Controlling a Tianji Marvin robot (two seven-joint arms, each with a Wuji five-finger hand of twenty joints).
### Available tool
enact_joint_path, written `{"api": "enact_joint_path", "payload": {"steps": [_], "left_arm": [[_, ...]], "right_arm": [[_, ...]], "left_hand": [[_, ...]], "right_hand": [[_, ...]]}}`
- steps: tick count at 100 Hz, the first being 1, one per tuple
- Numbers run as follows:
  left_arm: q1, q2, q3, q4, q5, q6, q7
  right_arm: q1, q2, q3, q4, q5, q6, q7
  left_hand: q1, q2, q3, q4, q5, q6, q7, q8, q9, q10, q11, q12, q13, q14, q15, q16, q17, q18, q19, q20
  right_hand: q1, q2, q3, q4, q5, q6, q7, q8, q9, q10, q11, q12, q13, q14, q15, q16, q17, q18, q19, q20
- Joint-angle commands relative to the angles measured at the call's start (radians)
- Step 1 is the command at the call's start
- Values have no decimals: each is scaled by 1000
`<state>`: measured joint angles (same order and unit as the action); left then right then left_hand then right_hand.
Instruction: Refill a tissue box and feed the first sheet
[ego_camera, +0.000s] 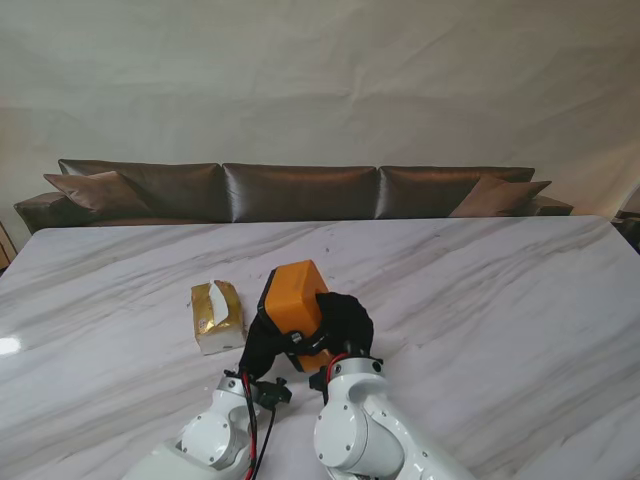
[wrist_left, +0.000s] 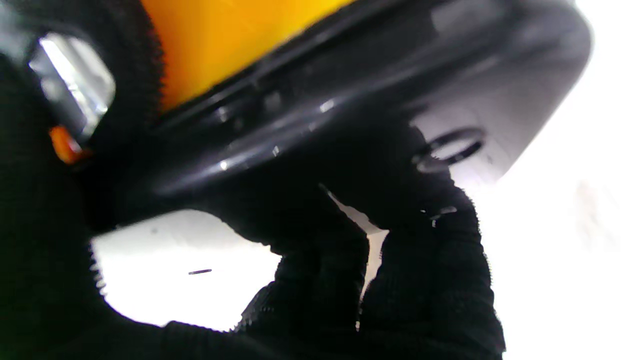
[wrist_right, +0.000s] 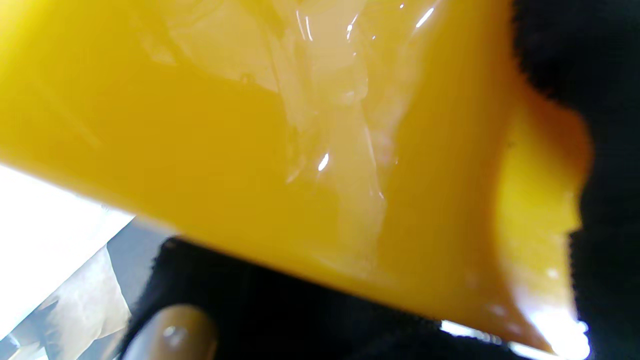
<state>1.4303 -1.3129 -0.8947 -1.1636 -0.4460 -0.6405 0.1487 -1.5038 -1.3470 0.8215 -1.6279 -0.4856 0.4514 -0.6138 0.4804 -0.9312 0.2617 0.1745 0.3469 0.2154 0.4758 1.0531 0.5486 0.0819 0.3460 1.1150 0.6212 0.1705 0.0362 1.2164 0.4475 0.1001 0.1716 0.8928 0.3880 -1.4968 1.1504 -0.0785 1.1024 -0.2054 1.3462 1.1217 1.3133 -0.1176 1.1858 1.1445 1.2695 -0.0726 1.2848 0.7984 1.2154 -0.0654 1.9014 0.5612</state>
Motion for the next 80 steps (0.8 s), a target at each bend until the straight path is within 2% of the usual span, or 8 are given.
{"api": "enact_joint_path", "payload": {"steps": [1, 80], "left_arm": [[27, -4, 8, -20, 9, -30, -25], [35, -19, 13, 19, -3, -76, -3]], "right_arm": [[20, 11, 36, 39, -5, 32, -10], [35, -2, 35, 67, -3, 50, -41]], "left_hand": [[429, 108, 953, 170, 217, -414, 765, 137, 388, -233, 855, 179, 352, -65, 1282, 143, 42, -80, 1514, -3], [431, 103, 957, 169, 223, -414, 771, 136, 392, -228, 854, 183, 358, -63, 1281, 145, 40, -84, 1521, -10]], "right_hand": [[225, 359, 395, 74, -11, 149, 55, -5, 83, 167, 112, -17, 46, 33, 396, 96, 0, -128, 170, 19], [229, 343, 415, 73, -12, 163, 66, -11, 91, 168, 119, -26, 46, 34, 402, 99, 0, -122, 174, 27]]}}
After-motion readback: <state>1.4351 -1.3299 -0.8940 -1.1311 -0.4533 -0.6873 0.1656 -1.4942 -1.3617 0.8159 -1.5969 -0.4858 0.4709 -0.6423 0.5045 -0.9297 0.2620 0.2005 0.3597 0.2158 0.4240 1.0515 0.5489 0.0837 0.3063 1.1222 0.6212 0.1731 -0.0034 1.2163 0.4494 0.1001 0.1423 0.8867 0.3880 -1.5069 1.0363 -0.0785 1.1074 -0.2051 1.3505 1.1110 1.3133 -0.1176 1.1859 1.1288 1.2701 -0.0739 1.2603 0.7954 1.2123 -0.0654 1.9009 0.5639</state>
